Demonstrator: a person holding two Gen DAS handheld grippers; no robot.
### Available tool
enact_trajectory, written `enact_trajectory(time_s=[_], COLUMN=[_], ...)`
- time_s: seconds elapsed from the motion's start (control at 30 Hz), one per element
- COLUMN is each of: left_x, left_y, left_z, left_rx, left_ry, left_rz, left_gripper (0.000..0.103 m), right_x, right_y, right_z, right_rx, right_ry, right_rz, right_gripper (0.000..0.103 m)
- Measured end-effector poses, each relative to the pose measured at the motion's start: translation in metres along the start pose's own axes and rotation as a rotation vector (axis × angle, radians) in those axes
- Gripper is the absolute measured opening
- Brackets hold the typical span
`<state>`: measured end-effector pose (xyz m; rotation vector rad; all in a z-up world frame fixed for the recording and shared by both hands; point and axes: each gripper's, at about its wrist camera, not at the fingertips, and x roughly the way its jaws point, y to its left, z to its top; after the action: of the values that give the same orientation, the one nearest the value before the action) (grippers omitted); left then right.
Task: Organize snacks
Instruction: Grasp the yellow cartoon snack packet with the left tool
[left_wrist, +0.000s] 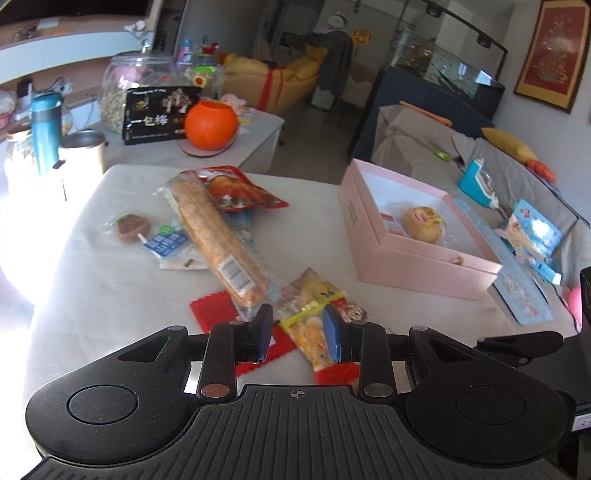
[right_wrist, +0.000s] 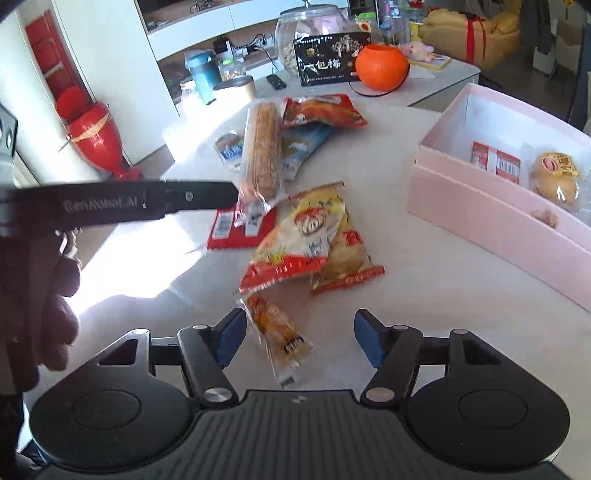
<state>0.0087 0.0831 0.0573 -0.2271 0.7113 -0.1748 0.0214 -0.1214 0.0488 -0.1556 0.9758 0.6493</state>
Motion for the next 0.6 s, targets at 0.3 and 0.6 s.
enact_trajectory(time_s=[0.3, 0.6], left_x=[0.033, 0.031], left_y=[-0.03, -0.002], left_z=[-0.015, -0.018], left_rx=[0.131, 0.192], left_ry=[0.062, 0.064], left_rz=[0.057, 0.229], left_gripper=[0.034, 0.038], right_x=[-0.009, -0.009], right_y=[-0.057, -0.052], right_z=[-0.023, -0.039], right_rx=[0.141, 0.131], right_ry=[-0.087, -0.179], right_rz=[-0.312, -0.38], right_gripper=[0.068, 0.079])
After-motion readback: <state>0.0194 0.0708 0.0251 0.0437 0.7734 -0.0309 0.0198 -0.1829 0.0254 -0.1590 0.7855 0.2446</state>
